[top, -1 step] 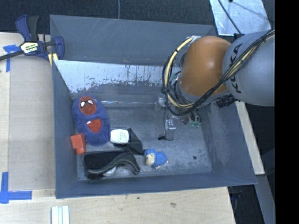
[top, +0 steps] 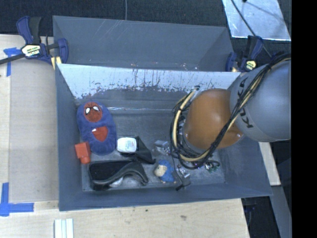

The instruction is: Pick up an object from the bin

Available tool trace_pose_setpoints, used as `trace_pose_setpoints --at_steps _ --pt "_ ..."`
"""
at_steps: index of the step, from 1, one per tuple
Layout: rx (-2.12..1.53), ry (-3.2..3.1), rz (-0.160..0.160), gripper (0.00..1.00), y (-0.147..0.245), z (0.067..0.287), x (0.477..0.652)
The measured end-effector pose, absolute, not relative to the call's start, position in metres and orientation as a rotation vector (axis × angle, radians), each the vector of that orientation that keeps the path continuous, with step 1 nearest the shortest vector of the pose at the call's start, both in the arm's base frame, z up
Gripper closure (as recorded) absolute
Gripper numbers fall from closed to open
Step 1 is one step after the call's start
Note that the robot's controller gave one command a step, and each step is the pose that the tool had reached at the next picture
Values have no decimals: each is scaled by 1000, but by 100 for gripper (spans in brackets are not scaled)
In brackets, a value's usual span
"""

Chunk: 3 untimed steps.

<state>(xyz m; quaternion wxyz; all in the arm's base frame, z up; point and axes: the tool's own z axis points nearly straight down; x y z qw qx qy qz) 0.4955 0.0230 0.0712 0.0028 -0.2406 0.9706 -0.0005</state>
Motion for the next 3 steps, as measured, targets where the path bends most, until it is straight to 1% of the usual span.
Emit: trace_pose_setpoints --at_steps 1,2,3 --pt "-750 3034 -2 100 24 74 499" --pt "-702 3047 -4 100 24 183 559" --pt "-691 3051 -5 100 4 385 579"
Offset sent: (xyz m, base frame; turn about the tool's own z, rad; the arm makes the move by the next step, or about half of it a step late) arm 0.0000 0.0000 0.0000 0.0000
